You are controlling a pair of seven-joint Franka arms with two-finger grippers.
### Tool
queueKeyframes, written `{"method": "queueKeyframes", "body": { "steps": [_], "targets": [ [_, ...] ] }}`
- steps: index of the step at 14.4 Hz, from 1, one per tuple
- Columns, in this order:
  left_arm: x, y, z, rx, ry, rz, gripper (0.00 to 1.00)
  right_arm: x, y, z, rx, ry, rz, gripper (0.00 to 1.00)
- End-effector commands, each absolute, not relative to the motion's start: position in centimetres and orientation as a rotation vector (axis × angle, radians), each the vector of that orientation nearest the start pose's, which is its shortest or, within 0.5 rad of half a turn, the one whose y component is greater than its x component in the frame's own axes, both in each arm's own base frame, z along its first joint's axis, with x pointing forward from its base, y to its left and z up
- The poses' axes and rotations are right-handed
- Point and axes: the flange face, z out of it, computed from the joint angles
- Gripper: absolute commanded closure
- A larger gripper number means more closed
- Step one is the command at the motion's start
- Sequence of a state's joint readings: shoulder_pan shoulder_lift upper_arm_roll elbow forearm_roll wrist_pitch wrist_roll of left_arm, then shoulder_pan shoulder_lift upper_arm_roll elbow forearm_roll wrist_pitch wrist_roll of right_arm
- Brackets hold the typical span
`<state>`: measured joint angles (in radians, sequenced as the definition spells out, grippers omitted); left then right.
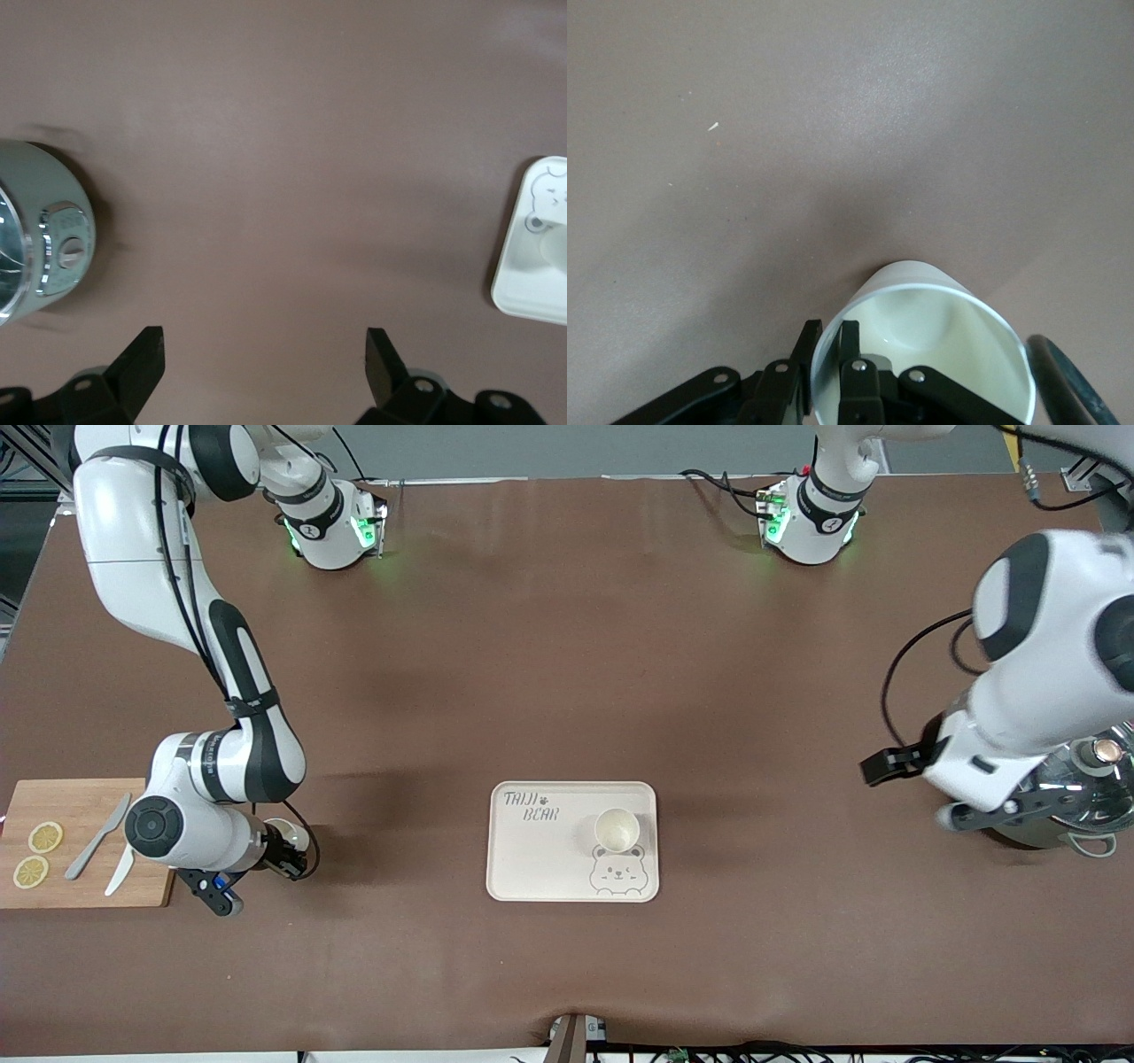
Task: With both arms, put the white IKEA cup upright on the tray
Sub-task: 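Open the left gripper and raise it back toward the pot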
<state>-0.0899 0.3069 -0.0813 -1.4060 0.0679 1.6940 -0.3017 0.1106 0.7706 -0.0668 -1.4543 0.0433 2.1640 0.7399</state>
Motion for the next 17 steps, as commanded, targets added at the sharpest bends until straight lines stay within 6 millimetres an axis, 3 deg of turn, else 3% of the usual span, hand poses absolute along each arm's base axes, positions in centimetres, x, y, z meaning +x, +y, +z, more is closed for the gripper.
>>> {"method": "queueKeyframes", "body": {
  "steps": [1,3,6,11,17],
  "targets": [
    [61.3,-8.6,55.3,-3.118,-0.076,0.009,0.00,71.2,3.7,22.6,-2.970,1.126,0.089,0.90],
    [59.5,-7.8,57.1,-3.127,0.009,-0.020,0.00,71.0,3.6,22.8,-2.975,1.128,0.112,0.92],
    [57.2,-6.4,60.5,-3.197,-0.004,-0.075,0.00,70.9,3.4,23.0,-2.981,1.130,0.145,1.00],
    [54.8,-5.7,64.7,-3.213,-0.027,-0.058,0.00,70.9,4.0,23.3,-2.966,1.169,0.137,1.00],
    [52.6,-5.9,66.9,-3.195,0.090,-0.109,0.00,71.0,4.0,23.4,-2.954,1.197,0.126,1.00]
  ]
}}
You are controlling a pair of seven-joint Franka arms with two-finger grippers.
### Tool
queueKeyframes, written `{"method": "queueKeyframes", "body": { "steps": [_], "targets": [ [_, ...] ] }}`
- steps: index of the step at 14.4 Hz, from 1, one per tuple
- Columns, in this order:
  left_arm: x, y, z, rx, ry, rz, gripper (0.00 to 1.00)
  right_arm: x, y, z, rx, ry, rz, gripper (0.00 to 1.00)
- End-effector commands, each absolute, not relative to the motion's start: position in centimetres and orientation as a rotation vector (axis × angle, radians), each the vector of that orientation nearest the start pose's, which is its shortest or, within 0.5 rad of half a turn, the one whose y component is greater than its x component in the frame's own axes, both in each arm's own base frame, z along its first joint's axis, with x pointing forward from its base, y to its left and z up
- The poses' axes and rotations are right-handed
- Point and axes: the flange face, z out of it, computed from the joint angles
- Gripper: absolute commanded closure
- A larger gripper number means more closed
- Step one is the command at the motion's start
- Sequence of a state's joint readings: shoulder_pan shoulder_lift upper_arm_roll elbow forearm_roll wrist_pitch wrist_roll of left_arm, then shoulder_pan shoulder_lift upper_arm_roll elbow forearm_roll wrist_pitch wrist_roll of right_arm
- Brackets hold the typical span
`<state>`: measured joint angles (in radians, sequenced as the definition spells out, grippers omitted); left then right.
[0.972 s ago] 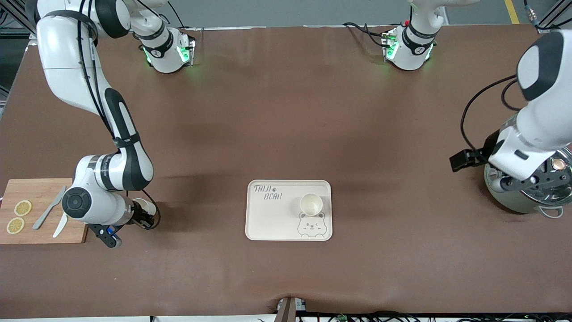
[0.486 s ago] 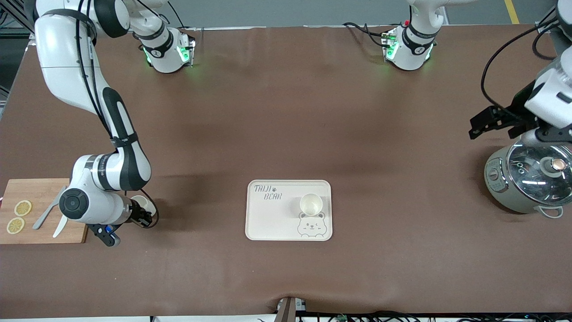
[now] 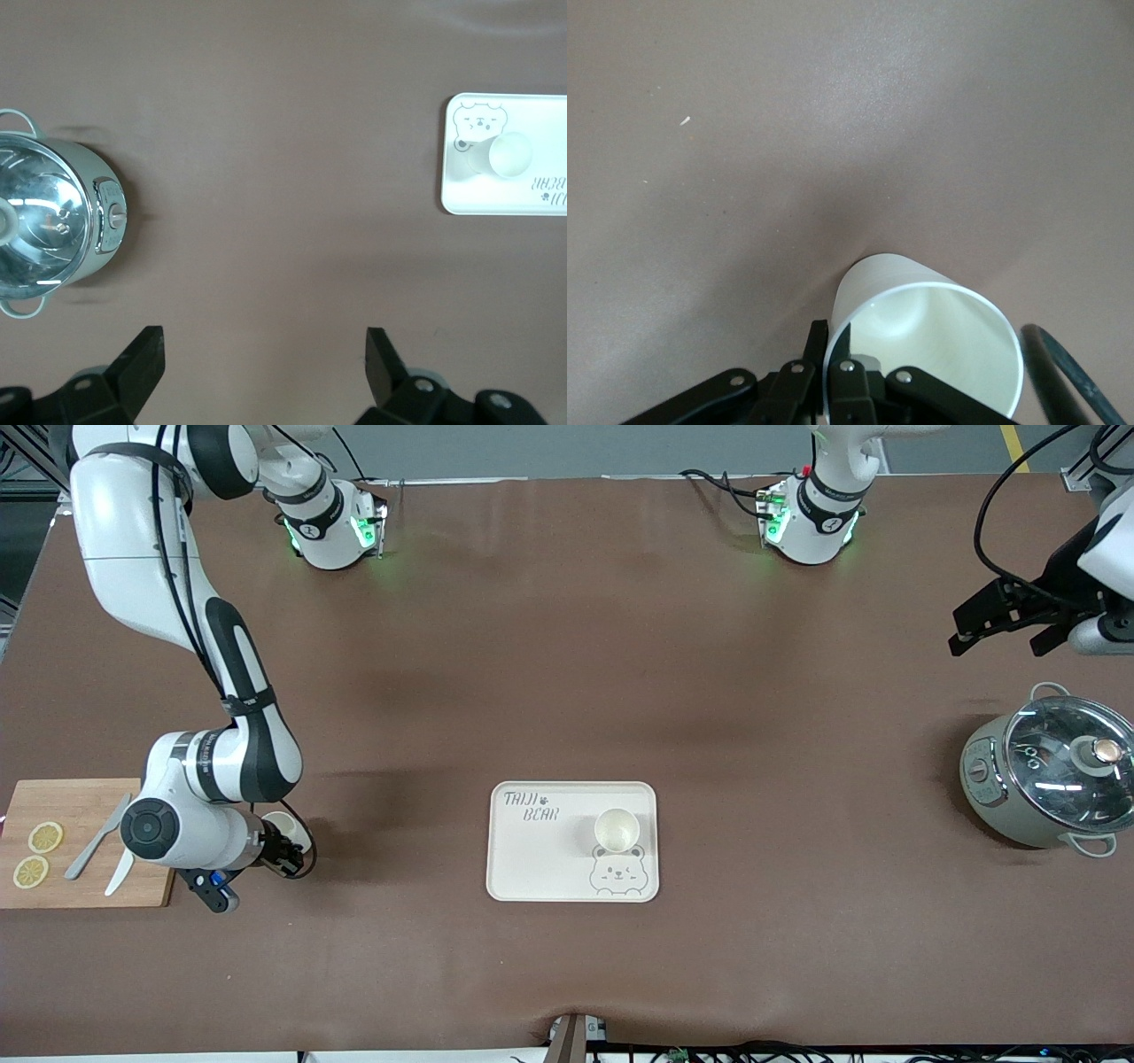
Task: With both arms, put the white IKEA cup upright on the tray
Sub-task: 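Open the left gripper and raise it back toward the pot, then carry the white cup in the right gripper over the tray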
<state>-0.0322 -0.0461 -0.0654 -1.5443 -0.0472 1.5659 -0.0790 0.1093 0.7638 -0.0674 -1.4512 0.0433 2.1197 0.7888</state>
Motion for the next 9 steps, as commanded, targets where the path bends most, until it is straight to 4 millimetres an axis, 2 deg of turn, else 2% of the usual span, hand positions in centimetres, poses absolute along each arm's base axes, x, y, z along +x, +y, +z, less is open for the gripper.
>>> {"method": "queueKeyframes", "body": {
  "steps": [1,4,7,9],
  "targets": [
    [52.6,-6.2,67.0,-3.192,0.104,-0.114,0.00,71.1,4.3,23.5,-2.955,1.192,0.121,1.00],
    [52.5,-8.1,66.4,-3.133,0.240,-0.092,0.00,71.1,4.8,24.0,-2.950,1.193,0.117,1.00],
    [52.5,-9.1,65.5,-3.121,0.341,-0.039,0.00,71.2,6.8,25.9,-2.946,1.188,0.129,1.00],
    [52.7,-10.3,64.7,-3.118,0.363,-0.012,0.00,71.5,9.0,28.1,-2.956,1.179,0.161,1.00]
  ]
}}
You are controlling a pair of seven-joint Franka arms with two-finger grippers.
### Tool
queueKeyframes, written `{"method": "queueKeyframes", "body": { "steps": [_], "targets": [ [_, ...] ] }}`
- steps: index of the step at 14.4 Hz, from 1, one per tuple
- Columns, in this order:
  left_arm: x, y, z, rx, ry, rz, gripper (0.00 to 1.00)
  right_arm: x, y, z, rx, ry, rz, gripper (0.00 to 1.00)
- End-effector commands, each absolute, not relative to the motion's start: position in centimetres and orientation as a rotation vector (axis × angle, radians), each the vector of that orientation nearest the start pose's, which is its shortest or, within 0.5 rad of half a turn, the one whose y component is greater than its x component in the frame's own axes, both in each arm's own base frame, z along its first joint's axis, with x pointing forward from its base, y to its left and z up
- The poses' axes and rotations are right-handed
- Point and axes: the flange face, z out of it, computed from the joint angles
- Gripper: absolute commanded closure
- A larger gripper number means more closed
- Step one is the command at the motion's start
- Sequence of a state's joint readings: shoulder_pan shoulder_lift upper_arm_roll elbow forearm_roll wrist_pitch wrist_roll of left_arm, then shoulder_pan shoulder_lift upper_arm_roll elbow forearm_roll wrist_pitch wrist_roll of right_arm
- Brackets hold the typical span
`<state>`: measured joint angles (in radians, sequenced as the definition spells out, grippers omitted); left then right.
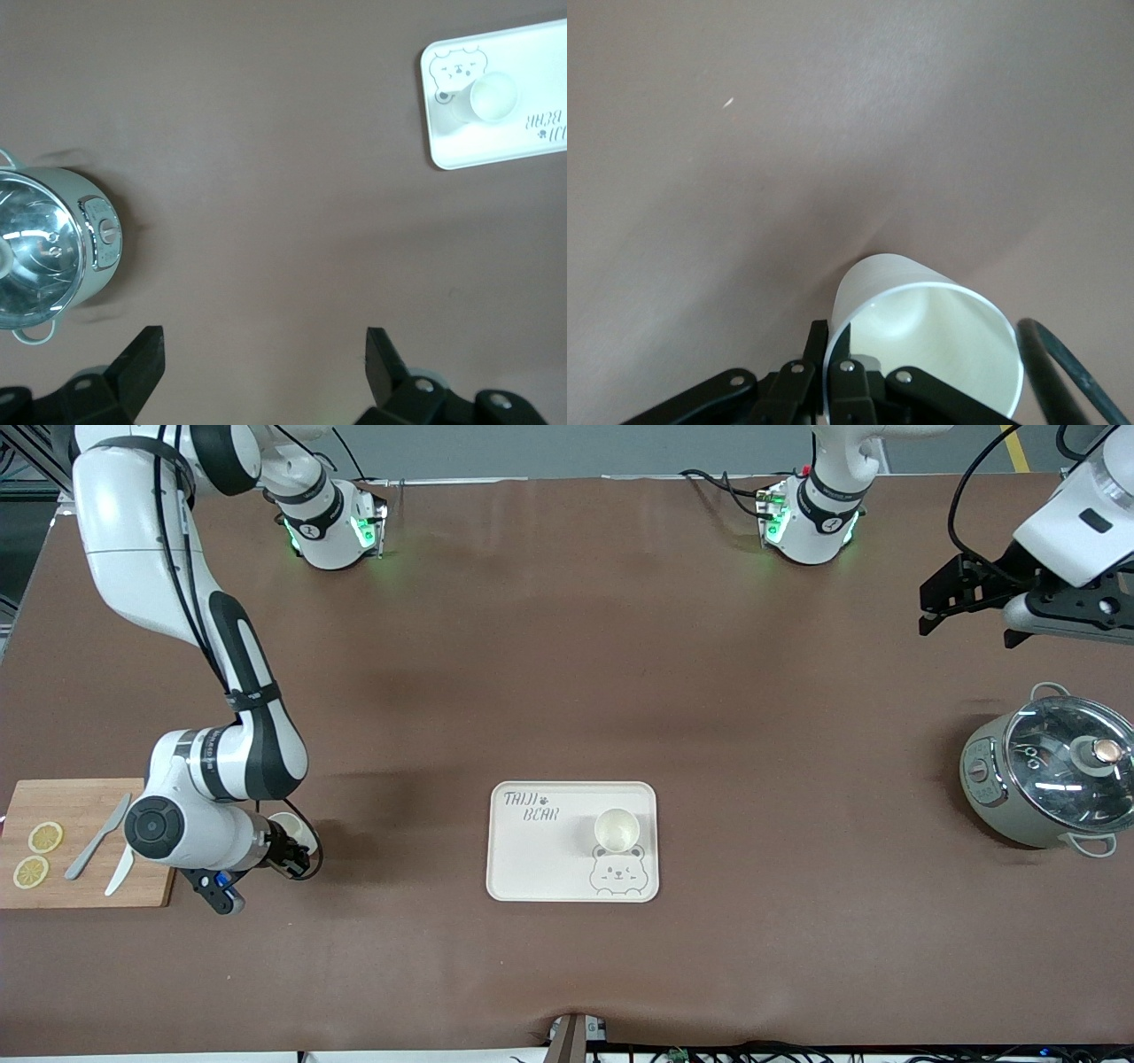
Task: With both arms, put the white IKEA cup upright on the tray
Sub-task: 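Carry the white cup in the right gripper over the tray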
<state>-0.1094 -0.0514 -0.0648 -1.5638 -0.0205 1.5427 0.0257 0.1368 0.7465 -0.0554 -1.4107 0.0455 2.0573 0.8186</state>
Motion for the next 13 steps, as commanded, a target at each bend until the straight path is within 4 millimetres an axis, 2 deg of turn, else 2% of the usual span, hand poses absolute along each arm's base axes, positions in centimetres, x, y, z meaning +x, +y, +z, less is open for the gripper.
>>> {"method": "queueKeyframes", "body": {
  "steps": [1,3,5,9,11,13],
  "targets": [
    [52.8,-10.5,64.6,-3.120,0.365,-0.010,0.00,71.6,10.1,28.7,-2.950,1.206,0.169,1.00],
    [52.9,-10.6,64.4,-3.120,0.361,-0.002,0.00,71.4,13.0,28.8,-2.940,1.247,0.154,1.00],
    [52.9,-10.7,64.3,-3.126,0.359,0.001,0.00,71.4,16.4,30.2,-2.916,1.272,0.110,1.00],
    [52.9,-10.6,64.3,-3.127,0.350,0.001,0.00,70.8,25.1,33.2,-2.851,1.318,0.010,1.00],
    [52.9,-10.6,64.3,-3.127,0.350,0.001,0.00,69.6,28.9,33.3,-2.841,1.322,-0.006,1.00],
    [52.9,-10.6,64.3,-3.127,0.352,0.008,0.00,68.8,31.7,32.9,-2.843,1.301,-0.016,1.00]
  ]
}}
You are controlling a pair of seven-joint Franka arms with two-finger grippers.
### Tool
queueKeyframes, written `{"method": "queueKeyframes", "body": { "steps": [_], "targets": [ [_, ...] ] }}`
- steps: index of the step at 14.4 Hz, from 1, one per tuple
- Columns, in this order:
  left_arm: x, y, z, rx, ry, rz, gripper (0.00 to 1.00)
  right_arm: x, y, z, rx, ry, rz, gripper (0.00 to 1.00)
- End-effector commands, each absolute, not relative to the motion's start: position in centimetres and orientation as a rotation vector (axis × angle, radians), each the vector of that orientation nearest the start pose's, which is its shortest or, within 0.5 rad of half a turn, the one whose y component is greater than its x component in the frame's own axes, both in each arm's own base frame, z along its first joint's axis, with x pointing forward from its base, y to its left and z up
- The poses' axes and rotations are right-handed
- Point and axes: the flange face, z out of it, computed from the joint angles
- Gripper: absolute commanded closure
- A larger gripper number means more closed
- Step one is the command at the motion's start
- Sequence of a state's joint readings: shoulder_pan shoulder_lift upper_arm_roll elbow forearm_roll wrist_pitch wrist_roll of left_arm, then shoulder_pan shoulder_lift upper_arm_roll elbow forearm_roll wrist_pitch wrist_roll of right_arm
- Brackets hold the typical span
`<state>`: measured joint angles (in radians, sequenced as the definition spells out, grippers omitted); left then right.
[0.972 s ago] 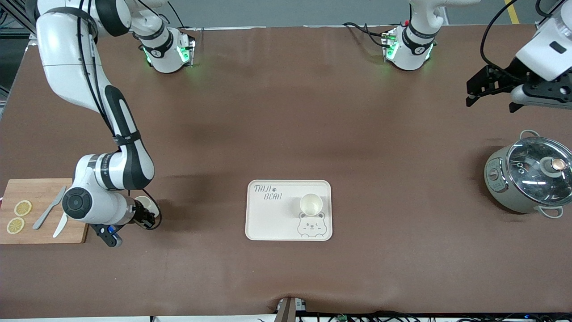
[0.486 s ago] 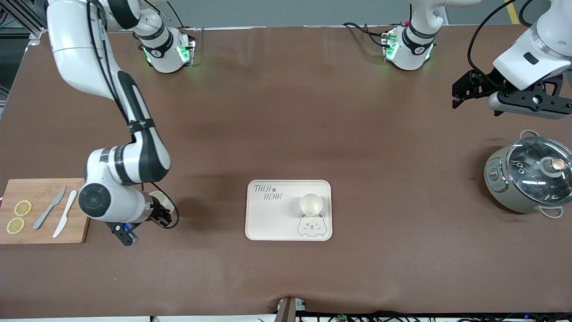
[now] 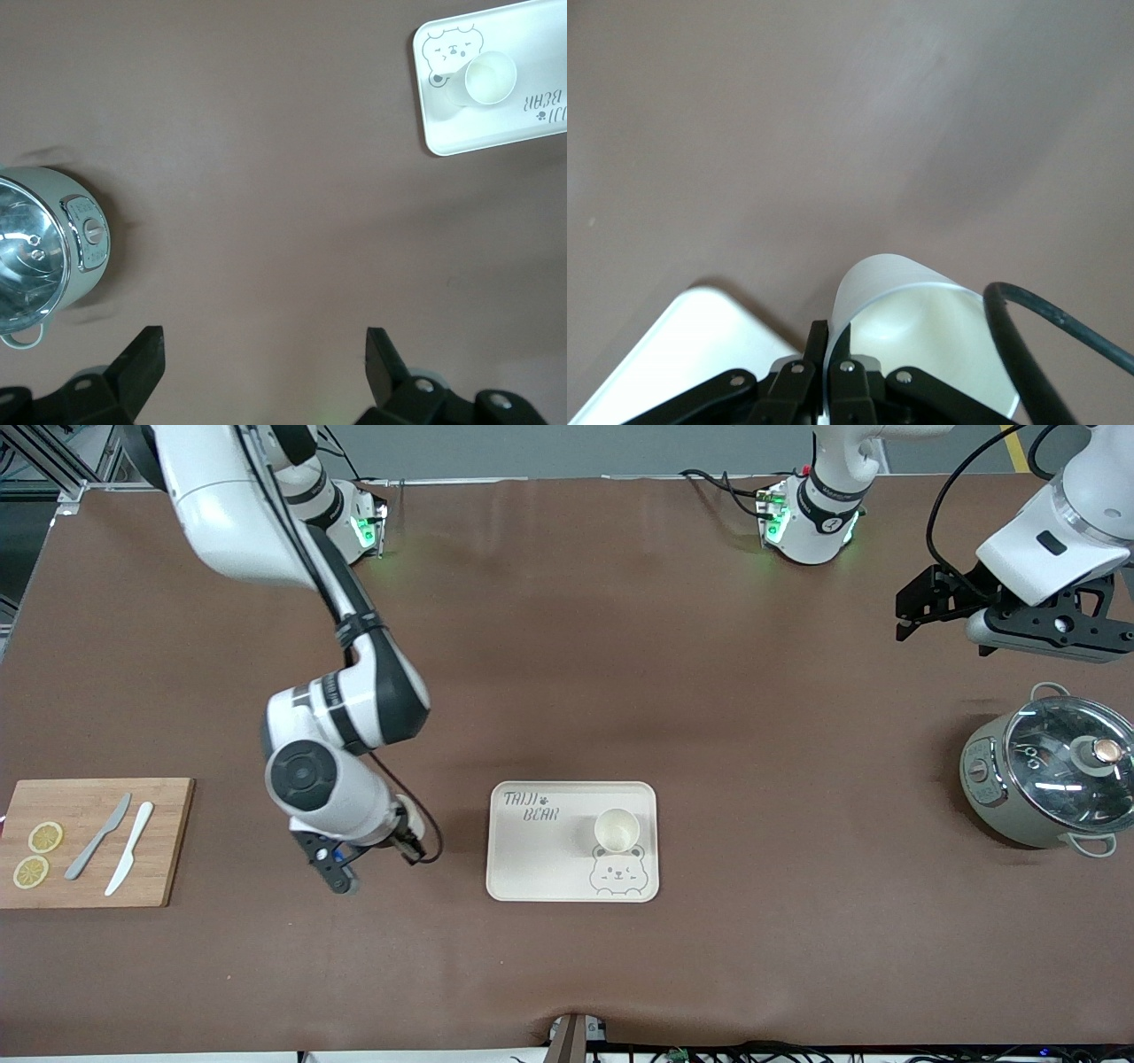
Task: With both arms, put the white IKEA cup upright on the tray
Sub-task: 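Carry the white cup in the right gripper over the tray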
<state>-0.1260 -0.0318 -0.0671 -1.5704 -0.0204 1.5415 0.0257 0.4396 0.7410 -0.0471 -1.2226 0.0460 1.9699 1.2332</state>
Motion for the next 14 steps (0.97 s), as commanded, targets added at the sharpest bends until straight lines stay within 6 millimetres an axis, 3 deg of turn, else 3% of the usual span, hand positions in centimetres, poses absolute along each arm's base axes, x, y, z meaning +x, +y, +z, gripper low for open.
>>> {"method": "queueKeyframes", "body": {
  "steps": [1,4,9,14],
  "targets": [
    [52.8,-10.6,64.2,-3.127,0.352,0.010,0.00,68.6,33.5,32.4,-2.837,1.294,-0.033,1.00],
    [52.9,-10.5,64.1,-3.122,0.346,0.015,0.00,68.1,37.4,30.5,-2.830,1.298,-0.058,1.00],
    [52.9,-10.2,63.9,-3.123,0.339,0.022,0.00,66.6,41.9,26.7,-2.794,1.302,-0.132,1.00],
    [53.2,-10.1,63.5,-3.121,0.336,0.031,0.00,66.7,43.0,26.0,-2.777,1.304,-0.172,1.00]
  ]
}}
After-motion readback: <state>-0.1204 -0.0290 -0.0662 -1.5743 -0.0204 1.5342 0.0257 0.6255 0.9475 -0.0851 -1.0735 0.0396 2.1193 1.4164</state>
